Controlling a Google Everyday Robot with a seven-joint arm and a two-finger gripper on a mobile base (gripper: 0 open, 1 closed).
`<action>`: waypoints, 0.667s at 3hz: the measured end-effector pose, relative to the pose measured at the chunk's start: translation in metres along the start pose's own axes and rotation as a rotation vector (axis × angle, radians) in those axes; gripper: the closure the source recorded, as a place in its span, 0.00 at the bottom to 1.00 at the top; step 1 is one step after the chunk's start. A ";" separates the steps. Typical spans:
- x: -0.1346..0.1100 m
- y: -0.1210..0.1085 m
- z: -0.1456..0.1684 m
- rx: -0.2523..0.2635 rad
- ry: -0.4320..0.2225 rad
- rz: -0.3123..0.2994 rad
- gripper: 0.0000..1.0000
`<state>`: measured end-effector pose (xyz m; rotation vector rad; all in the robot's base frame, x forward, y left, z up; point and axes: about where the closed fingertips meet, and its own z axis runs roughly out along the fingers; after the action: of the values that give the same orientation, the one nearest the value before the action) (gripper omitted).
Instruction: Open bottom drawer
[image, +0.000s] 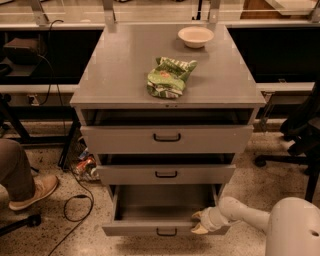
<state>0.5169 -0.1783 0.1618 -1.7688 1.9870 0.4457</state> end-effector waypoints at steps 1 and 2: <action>0.001 0.018 -0.008 0.000 0.005 0.023 1.00; 0.003 0.025 -0.014 0.008 0.009 0.035 1.00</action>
Offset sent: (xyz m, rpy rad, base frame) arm -0.1956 -0.0148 0.0428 0.0047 0.1105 -0.1873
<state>0.4908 -0.1847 0.1715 -1.7366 2.0260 0.4412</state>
